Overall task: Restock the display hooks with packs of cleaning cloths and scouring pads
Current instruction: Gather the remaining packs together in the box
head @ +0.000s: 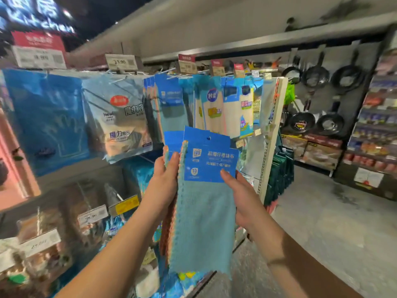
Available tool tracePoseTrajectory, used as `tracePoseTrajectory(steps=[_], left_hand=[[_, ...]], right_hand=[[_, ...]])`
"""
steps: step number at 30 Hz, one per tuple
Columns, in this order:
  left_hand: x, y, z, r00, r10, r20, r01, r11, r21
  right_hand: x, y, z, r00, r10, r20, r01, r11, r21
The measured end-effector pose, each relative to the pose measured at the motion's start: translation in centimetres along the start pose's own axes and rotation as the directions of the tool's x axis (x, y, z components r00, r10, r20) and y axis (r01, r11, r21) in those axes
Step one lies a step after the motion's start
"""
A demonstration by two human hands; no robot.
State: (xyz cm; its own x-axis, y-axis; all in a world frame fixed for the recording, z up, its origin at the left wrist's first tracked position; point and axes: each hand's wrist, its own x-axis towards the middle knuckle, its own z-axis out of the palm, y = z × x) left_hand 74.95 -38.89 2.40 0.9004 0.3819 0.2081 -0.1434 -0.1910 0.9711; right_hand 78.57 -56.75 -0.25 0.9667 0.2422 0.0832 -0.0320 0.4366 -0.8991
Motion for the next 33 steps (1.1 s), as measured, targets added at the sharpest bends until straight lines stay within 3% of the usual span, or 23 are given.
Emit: tracePoseTrajectory(steps=[3, 6, 12, 20, 27, 33], left_hand=[[4.1, 0.0, 1.1, 0.998, 0.017, -0.055, -0.019, 1.000, -0.023], [8.8, -0.6, 1.8, 0.978, 0.071, -0.198, -0.079, 0.996, -0.032], [15.6, -0.1, 0.9, 0.890, 0.169, -0.423, -0.138, 0.985, 0.104], [18.8, 0.7, 0.6, 0.768, 0.244, -0.593, -0.118, 0.963, 0.244], [20.4, 0.5, 0.8, 0.736, 0.269, -0.622, -0.177, 0.962, 0.207], [21.7, 1.2, 1.3, 0.762, 0.282, -0.583, -0.222, 0.959, 0.175]], right_hand=[[4.7, -0.8, -0.4, 0.999, -0.008, 0.043, 0.007, 1.000, 0.024], [9.8, -1.9, -1.1, 0.994, -0.058, 0.092, 0.057, 0.998, 0.022], [22.0, -5.7, -3.6, 0.977, -0.146, 0.157, 0.148, 0.989, 0.003], [35.7, -7.9, -2.6, 0.941, -0.155, 0.301, 0.194, 0.975, -0.105], [40.9, -7.7, 1.8, 0.898, -0.160, 0.410, 0.222, 0.969, -0.108], [41.8, -7.8, 3.8, 0.879, -0.165, 0.448, 0.216, 0.974, -0.067]])
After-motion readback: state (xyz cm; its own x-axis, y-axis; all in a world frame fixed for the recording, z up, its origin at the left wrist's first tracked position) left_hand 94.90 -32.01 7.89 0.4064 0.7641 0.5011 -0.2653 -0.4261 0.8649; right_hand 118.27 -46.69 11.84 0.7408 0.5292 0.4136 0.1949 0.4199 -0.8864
